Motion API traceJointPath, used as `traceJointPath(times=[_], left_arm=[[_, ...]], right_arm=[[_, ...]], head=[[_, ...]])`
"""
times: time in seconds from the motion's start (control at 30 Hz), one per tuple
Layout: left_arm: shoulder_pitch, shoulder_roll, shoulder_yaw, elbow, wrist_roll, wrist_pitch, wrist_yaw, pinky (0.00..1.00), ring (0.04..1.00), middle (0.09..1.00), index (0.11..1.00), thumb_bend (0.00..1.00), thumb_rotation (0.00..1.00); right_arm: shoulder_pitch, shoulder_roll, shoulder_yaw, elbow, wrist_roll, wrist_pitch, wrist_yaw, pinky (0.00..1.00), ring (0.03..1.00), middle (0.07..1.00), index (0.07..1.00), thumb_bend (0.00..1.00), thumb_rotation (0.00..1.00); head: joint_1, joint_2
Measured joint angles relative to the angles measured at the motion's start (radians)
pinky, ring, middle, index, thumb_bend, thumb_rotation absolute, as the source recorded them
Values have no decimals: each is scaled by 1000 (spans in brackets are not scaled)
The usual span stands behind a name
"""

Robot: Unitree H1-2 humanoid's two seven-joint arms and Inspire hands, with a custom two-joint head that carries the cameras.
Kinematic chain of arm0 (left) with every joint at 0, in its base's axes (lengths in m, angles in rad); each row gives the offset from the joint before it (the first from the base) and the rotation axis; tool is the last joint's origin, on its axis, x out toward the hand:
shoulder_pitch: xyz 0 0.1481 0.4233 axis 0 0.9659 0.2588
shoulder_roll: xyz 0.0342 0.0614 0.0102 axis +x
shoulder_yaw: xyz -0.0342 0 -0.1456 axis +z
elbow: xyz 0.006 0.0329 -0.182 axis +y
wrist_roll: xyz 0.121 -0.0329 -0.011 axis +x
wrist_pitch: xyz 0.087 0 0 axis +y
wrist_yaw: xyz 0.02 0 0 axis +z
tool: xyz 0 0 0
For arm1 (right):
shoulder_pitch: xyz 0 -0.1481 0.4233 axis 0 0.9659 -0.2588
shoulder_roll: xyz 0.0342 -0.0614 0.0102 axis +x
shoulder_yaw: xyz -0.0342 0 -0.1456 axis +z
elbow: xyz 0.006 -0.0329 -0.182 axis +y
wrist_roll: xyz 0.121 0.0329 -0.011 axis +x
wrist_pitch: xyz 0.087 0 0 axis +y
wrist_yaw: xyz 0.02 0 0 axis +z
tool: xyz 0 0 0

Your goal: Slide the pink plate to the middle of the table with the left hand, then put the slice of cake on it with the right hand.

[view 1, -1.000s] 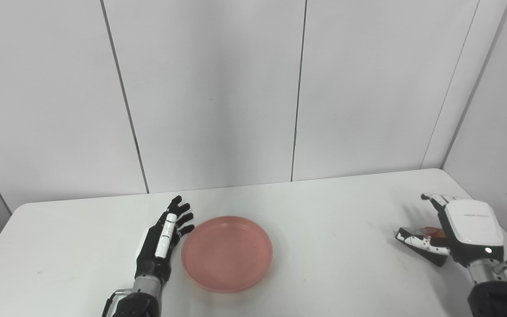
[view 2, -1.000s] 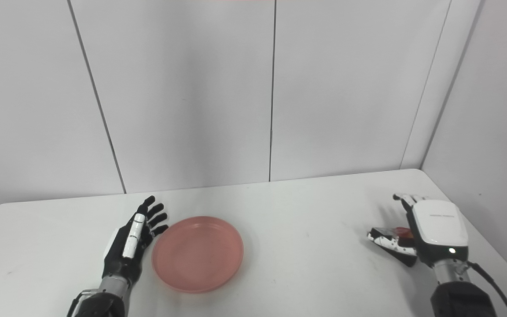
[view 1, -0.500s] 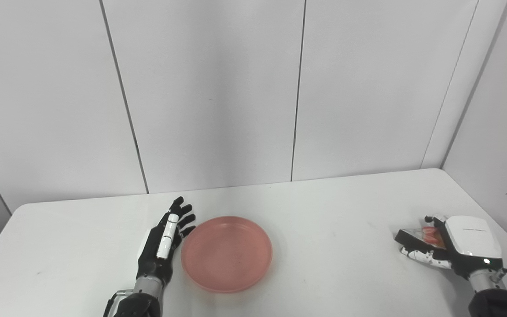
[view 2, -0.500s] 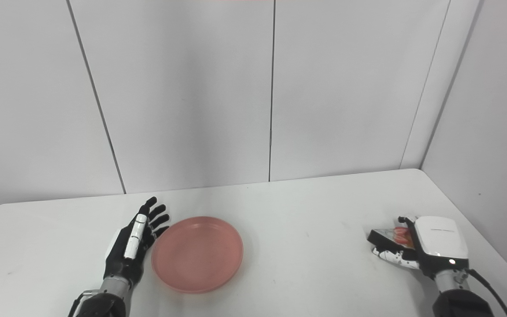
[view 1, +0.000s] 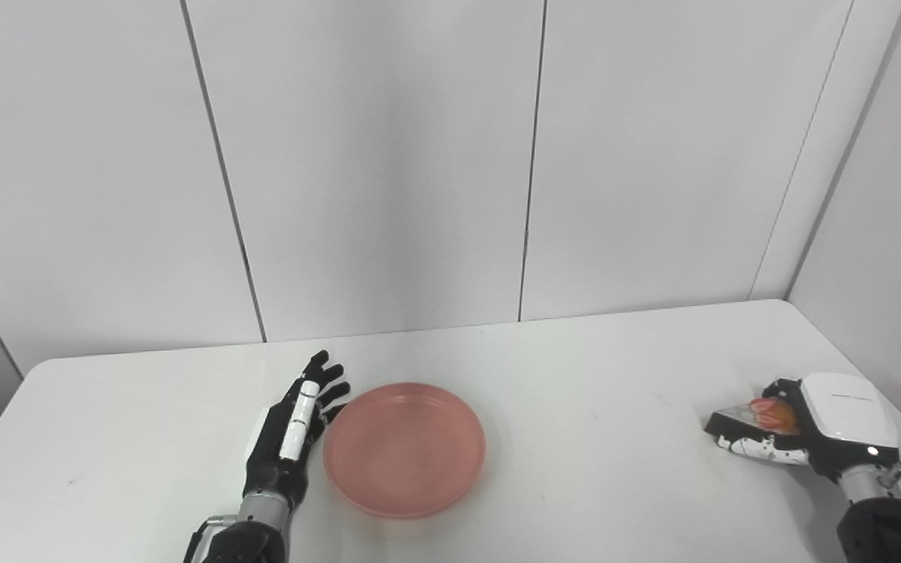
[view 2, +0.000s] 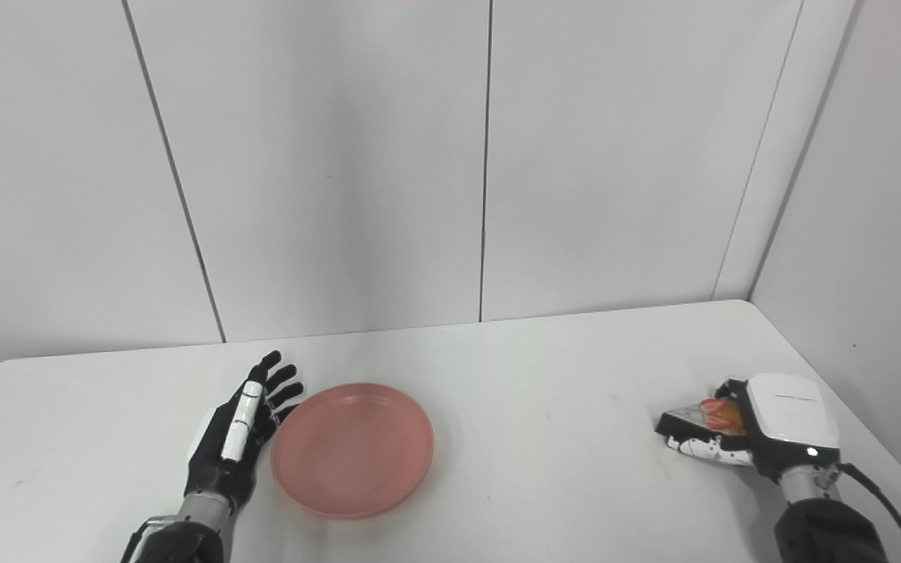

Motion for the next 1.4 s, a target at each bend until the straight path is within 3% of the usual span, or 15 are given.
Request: traceJointPath(times=[0.1, 0.47, 0.67, 0.8, 0.83, 0.93, 1.07, 1.4], left_arm=[[0, 0, -2, -1, 0, 2, 0, 752, 836, 872, 895, 670, 873], [0, -1, -4, -5, 0, 10, 0, 752, 836, 868, 895, 663, 882], [0, -1, -6, -6, 1, 10, 1, 757, 838, 875, 899, 658, 883], [0, -1, -7, -5, 8, 10, 2, 751, 835, 872, 899, 645, 884], [0, -2, -8, -5, 9, 11, 4, 755, 836, 873, 903, 643, 885], [1, -6, -10, -9, 12, 12, 11, 754, 835, 873, 904, 639, 886], [6, -9, -15, -17, 18, 15, 16, 750, 833, 874, 900, 632, 887], [7, -32, -27, -22, 26, 17, 47, 760, 832, 876, 891, 662, 865]], right_arm=[[-6, -5, 11, 17, 15, -11, -15, 141, 196, 262, 322, 524, 580], [-10, -31, 56, 20, 39, -13, -18, 174, 231, 289, 332, 530, 644], [4, -35, 61, -14, 49, -13, -17, 130, 186, 253, 319, 535, 626], [29, -38, 60, -84, 60, -12, 19, 123, 177, 237, 301, 532, 674], [33, -37, 60, -99, 62, -13, 28, 112, 167, 228, 289, 536, 613], [46, -32, 59, -149, 66, -13, 39, 91, 144, 204, 258, 540, 583], [46, -28, 56, -279, 64, -13, 82, 78, 130, 191, 233, 541, 644], [-28, 2, 59, -490, 54, -14, 165, 103, 149, 215, 255, 530, 684]], head=[[3, 2], [5, 3], [8, 3], [15, 2], [15, 2], [28, 0], [38, 0], [120, -9]])
